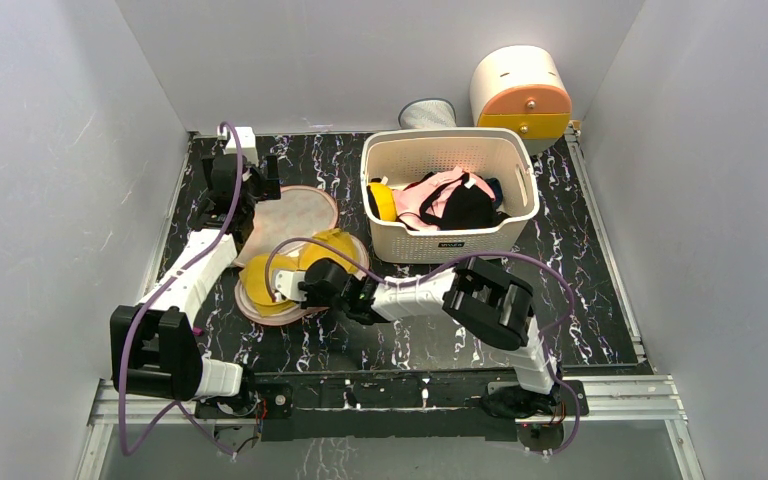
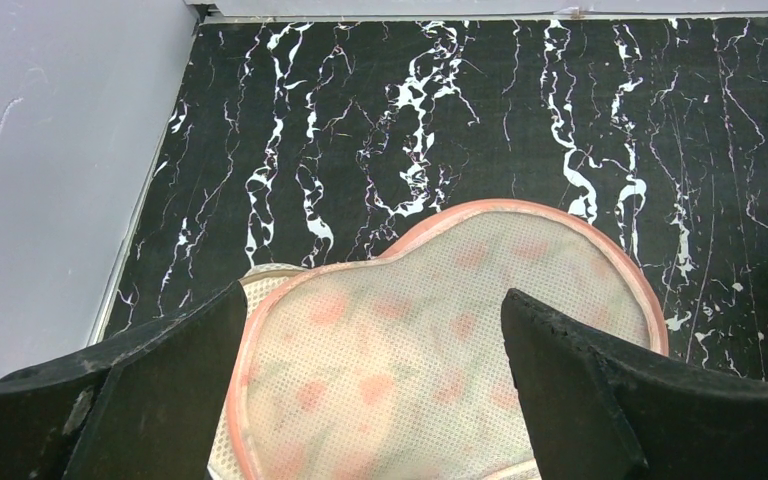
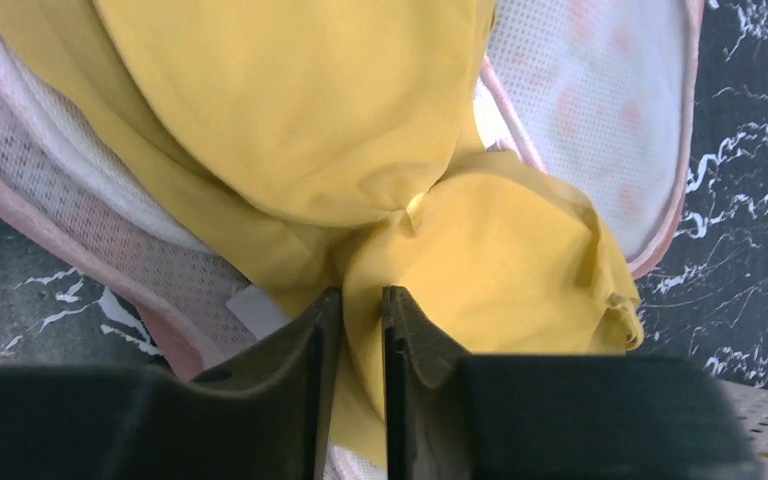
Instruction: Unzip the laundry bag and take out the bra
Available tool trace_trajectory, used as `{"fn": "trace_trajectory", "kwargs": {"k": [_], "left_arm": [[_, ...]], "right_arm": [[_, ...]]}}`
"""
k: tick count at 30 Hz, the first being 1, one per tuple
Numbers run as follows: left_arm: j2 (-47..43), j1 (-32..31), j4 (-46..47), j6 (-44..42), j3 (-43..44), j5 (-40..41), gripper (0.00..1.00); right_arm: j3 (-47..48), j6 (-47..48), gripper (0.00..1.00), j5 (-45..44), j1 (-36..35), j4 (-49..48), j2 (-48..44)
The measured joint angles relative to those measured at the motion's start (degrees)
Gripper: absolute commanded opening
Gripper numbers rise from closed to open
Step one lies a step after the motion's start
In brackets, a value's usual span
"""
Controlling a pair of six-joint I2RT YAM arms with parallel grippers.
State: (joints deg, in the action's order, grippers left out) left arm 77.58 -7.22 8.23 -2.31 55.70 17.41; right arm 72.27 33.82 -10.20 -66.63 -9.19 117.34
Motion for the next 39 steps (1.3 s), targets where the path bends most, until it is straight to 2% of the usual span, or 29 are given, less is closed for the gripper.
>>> {"fn": "trace_trajectory", "kwargs": {"k": [2,3,10,23,33,39], "left_arm": [[0.00,0.00,-0.20,0.00,0.13,-0.11,0.98],[0.00,0.00,-0.22,0.00,0.15,-0.13,0.99],[0.00,0.17,-0.92,0.00,0.24,-0.37,0.98],[0.00,0.37,-1.07,0.20,0.26,-0.48,0.98],[0.00,0.79,-1.07,0.87,0.26,-0.52,0.98],[0.00,0.81,-1.49,1.49,0.57,-1.05,0.98]], "right_arm": [[0.57,-0.92,0.02,-0.02,0.07,0.20,0.00],[1.03,-1.40,0.00,0.00,0.07,0.39,0.00],[2.84,-4.76,0.00,0.70,0.13,3.61,-2.62],[4.98,-8.48,0.00,2.71,0.13,7.52,-17.07],[7.39,-8.37,0.00,2.23,0.13,9.64,-27.98],[9.42,-5.11,0.00,-1.75,0.11,10.75,-35.23]]}}
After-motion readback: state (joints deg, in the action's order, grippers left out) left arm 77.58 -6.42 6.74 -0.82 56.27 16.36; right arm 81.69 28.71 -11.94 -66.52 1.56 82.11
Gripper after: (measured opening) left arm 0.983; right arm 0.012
